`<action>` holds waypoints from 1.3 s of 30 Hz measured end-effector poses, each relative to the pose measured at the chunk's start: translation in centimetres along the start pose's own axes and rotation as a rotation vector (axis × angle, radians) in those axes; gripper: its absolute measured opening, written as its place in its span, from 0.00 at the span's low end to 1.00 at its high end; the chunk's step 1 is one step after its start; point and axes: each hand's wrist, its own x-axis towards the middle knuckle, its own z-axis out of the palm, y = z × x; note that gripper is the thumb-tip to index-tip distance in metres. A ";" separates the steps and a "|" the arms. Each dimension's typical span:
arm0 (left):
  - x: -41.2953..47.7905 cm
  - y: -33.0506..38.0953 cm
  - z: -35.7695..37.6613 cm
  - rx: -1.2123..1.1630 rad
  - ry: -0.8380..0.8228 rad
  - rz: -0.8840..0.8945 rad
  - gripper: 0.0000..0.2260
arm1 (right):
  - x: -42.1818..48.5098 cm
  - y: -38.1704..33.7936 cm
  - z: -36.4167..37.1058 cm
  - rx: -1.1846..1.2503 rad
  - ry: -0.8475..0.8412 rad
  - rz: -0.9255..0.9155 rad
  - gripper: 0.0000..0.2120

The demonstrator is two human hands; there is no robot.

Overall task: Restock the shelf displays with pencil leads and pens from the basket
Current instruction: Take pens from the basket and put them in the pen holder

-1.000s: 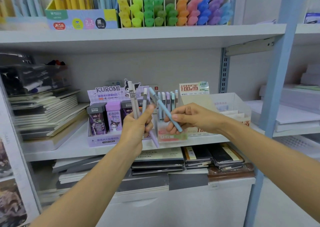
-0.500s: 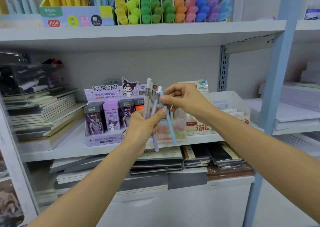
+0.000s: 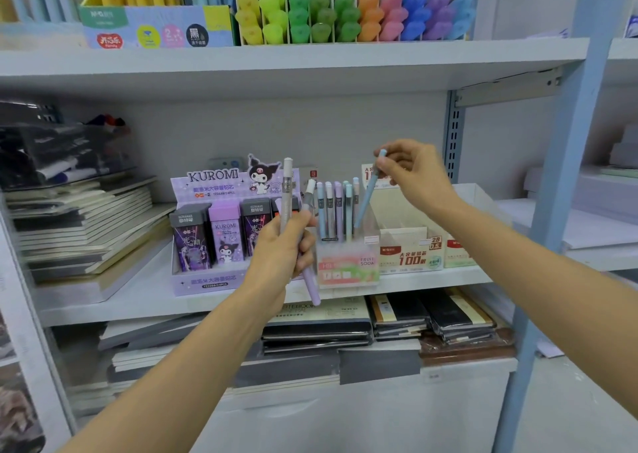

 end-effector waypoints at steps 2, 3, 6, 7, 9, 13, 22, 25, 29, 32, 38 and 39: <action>0.1 -0.2 -0.2 0.004 -0.011 0.004 0.12 | 0.0 1.4 1.1 -0.086 -0.023 -0.012 0.08; 0.1 -0.2 -0.3 0.006 -0.018 0.009 0.13 | 0.0 2.0 1.6 -0.135 -0.028 -0.021 0.08; 0.1 -0.4 -0.5 0.016 -0.051 0.024 0.13 | 0.3 2.9 2.3 -0.230 -0.039 -0.052 0.09; 0.1 -0.5 -0.6 0.021 -0.060 0.027 0.14 | 0.5 3.0 2.2 -0.245 -0.049 -0.057 0.09; 0.2 -0.6 -0.7 0.022 -0.070 0.028 0.14 | 0.9 3.0 1.8 -0.267 -0.089 -0.069 0.08; 0.4 -0.8 -1.0 0.007 -0.082 0.034 0.15 | 1.2 3.0 1.6 -0.281 -0.162 -0.062 0.08; 0.5 -1.1 -1.3 0.005 -0.121 0.014 0.14 | 0.9 3.5 3.3 -0.401 -0.060 -0.035 0.07; 0.3 -0.9 -1.2 0.001 -0.138 0.020 0.16 | 0.7 2.8 3.2 -0.418 -0.075 0.031 0.11; -0.2 -0.7 -1.1 0.016 -0.150 0.033 0.16 | -0.6 0.1 2.8 -0.076 -0.126 0.020 0.13; -0.4 -0.6 -0.7 0.036 -0.128 0.037 0.17 | -2.2 -1.8 2.9 0.184 -0.345 0.142 0.16; -1.3 0.1 -0.4 0.095 -0.115 -0.005 0.21 | -3.2 -2.5 2.9 0.416 -0.435 0.209 0.07; -1.4 0.3 -0.6 0.100 -0.111 -0.023 0.21 | -3.1 -2.5 2.6 0.457 -0.430 0.224 0.08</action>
